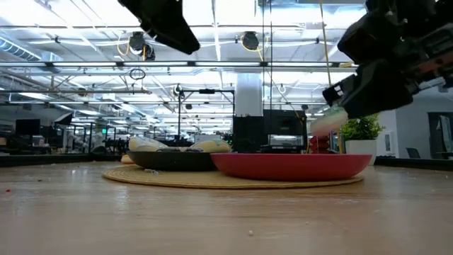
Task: Pick & Place donuts
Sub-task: Put the small green donut on the pink plate
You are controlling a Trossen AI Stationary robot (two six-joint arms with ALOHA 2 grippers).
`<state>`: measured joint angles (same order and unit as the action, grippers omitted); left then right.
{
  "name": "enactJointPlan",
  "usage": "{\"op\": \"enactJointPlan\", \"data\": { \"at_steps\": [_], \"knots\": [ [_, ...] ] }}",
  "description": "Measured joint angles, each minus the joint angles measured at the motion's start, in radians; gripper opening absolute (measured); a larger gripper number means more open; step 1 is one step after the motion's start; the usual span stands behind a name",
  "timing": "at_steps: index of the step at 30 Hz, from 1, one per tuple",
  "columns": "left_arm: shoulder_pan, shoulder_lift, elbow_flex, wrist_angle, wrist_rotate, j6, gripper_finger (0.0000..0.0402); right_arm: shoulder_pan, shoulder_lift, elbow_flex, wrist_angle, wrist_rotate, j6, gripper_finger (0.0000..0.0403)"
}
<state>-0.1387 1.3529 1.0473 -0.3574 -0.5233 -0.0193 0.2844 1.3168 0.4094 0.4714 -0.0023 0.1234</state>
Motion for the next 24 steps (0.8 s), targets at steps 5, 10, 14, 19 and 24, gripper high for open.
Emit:
{"op": "enactJointPlan", "data": {
  "at_steps": [5,10,14,19,24],
  "knots": [
    [0.001,-0.001,0.0,0.004,-0.001,-0.009,0.0367,0.001,0.06,0.0,-0.004,-0.001,0.002,0.0006],
    [0.001,-0.001,0.0,0.004,-0.001,-0.016,0.0367,0.001,0.139,0.0,0.024,-0.002,-0.002,0.0006],
    [0.001,-0.001,0.0,0.004,-0.002,-0.016,0.0367,0.001,0.159,0.0,0.04,-0.002,-0.003,0.0014],
    [0.001,0.0,0.0,0.004,-0.002,-0.015,0.0367,0.001,0.159,0.0,0.04,-0.002,0.006,0.0053],
    [0.001,0.0,0.0,-0.012,-0.001,-0.015,0.0367,0.001,0.159,0.0,0.04,-0.001,0.007,0.0132]
  ]
}}
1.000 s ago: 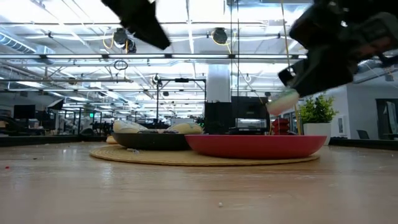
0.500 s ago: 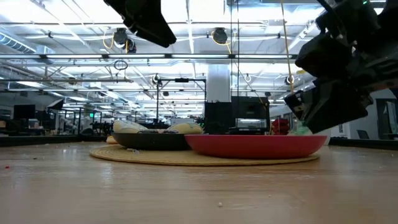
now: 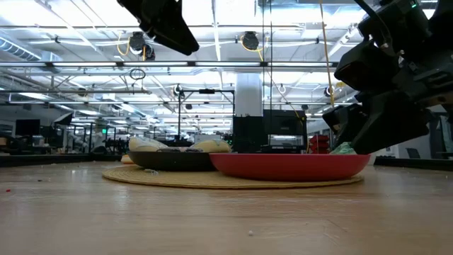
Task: Pick & Place donuts
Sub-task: Put the small green donut on the pink plate, then put the small orange donut on the pink plate
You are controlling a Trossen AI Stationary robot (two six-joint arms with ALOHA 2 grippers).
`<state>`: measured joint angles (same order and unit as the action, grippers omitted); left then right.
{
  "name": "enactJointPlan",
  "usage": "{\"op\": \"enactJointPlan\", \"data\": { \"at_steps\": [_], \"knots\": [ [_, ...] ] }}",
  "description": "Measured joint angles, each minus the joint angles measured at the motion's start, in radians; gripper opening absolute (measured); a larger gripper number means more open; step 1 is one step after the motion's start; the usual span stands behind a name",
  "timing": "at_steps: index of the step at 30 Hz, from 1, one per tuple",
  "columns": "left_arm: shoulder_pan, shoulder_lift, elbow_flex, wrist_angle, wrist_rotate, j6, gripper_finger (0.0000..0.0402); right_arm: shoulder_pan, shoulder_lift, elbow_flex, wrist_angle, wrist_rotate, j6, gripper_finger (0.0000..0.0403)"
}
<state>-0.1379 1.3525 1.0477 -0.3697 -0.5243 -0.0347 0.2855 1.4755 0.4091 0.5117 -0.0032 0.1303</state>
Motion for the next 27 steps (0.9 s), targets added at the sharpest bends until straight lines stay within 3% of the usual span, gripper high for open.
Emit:
{"op": "enactJointPlan", "data": {
  "at_steps": [6,12,17,22,27],
  "knots": [
    [0.0,0.0,0.0,-0.02,0.0,-0.02,0.0367,0.0,0.0,0.0,0.038,0.001,-0.003,0.0222],
    [0.0,0.0,0.0,-0.024,0.001,-0.021,0.0367,-0.003,0.0,0.0,0.053,0.001,-0.023,0.0271],
    [0.0,0.0,0.001,-0.065,0.0,-0.053,0.0367,-0.019,-0.031,0.0,0.065,0.002,-0.067,0.0285],
    [0.017,0.0,0.001,-0.099,-0.029,-0.105,0.0367,-0.038,-0.151,0.0,0.067,0.002,-0.101,0.0281],
    [0.084,0.0,0.001,-0.279,-0.057,-0.266,0.0367,-0.037,-0.286,0.001,0.064,0.002,-0.149,0.0275]
  ]
}}
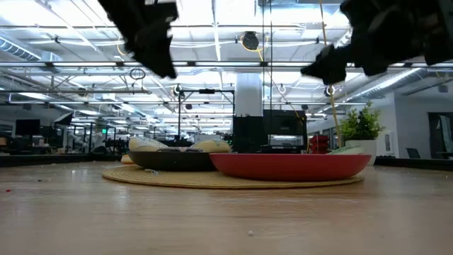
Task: Pick & Place donuts
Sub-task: Put the small orange donut on the pink plate
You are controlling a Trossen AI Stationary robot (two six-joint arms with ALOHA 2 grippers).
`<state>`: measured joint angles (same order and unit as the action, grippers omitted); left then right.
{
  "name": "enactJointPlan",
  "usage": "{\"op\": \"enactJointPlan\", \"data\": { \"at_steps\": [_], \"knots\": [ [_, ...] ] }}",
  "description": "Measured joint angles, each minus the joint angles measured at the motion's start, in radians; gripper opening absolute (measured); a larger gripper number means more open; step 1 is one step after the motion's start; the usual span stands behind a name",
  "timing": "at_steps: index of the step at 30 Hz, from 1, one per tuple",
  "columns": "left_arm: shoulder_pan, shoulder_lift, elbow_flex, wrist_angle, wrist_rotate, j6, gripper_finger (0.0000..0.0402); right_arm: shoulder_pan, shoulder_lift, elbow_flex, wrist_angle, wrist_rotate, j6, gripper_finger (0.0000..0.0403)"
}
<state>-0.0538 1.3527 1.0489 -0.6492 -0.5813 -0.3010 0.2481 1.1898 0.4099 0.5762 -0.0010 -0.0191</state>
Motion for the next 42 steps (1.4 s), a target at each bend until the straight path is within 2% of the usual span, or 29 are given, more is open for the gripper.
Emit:
{"op": "enactJointPlan", "data": {
  "at_steps": [4,8,16,21,26,33,42],
  "knots": [
    [0.119,0.006,0.0,-0.182,-0.022,-0.115,0.0367,0.0,-0.087,0.0,0.002,0.005,-0.026,0.0275],
    [0.266,0.006,0.0,-0.269,0.077,-0.128,0.0367,0.0,-0.143,0.0,-0.005,0.005,-0.055,0.0272],
    [0.617,0.03,0.0,-0.255,0.395,-0.106,0.0367,0.0,-0.155,0.0,-0.02,0.005,-0.099,0.027],
    [0.764,0.088,0.0,-0.229,0.399,-0.091,0.0367,0.0,-0.155,0.0,-0.027,0.005,-0.106,0.0269],
    [0.837,0.206,0.0,-0.16,0.436,-0.094,0.0367,0.0,-0.155,0.0,-0.036,0.005,-0.12,0.0269],
    [0.868,0.386,0.0,-0.083,0.457,-0.083,0.0367,0.0,-0.155,0.0,-0.035,0.005,-0.136,0.0268],
    [0.887,0.445,0.002,-0.055,0.407,0.092,0.0367,0.0,-0.155,0.0,-0.035,0.005,-0.15,0.0265]
  ]
}}
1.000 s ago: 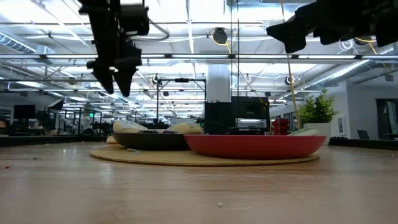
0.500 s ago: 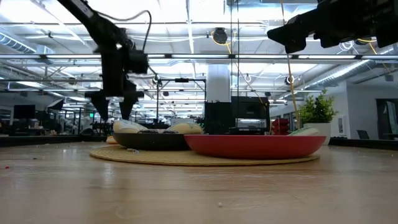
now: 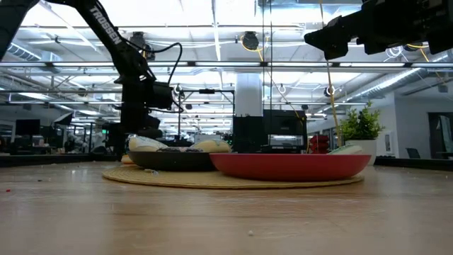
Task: Pick & Place donuts
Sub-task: Put the small orange donut on the pink plate
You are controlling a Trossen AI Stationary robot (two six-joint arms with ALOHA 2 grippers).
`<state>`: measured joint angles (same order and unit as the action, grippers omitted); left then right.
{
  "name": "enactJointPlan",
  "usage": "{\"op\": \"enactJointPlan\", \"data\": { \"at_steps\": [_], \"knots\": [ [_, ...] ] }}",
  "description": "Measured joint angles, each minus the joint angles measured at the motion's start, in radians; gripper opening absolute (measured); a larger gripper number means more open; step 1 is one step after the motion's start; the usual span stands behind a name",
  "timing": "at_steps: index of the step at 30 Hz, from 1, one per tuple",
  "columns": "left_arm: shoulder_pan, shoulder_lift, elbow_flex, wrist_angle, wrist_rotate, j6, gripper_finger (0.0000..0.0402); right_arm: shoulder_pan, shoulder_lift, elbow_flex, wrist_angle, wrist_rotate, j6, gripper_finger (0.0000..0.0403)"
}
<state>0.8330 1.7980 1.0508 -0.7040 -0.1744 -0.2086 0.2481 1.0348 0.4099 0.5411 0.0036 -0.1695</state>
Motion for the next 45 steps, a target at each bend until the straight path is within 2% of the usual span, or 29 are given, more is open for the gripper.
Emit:
{"op": "enactJointPlan", "data": {
  "at_steps": [4,10,15,20,33,41,45],
  "knots": [
    [0.011,0.0,0.0,0.009,0.003,0.045,0.0367,0.0,0.0,0.0,0.0,0.0,0.0,0.0265],
    [0.018,0.001,-0.001,0.0,0.068,0.057,0.0367,0.0,0.0,0.0,0.0,0.0,0.0,0.0265],
    [0.021,0.001,-0.001,0.0,0.047,0.05,0.0367,0.0,0.0,0.0,0.0,0.0,0.0,0.0265],
    [0.033,0.002,-0.001,-0.001,0.079,0.056,0.0357,0.0,0.0,0.0,0.0,0.0,0.0,0.0265],
    [0.028,0.003,-0.003,-0.004,0.072,0.057,0.0212,0.0,0.0,0.0,0.0,0.002,0.0,0.0265],
    [0.02,-0.001,-0.004,-0.003,0.065,0.164,0.0147,0.0,0.0,0.0,0.0,0.003,0.0,0.0265],
    [-0.011,-0.044,-0.005,-0.004,0.066,0.203,0.0117,0.0,0.0,0.0,0.0,0.006,0.0,0.0265]
  ]
}}
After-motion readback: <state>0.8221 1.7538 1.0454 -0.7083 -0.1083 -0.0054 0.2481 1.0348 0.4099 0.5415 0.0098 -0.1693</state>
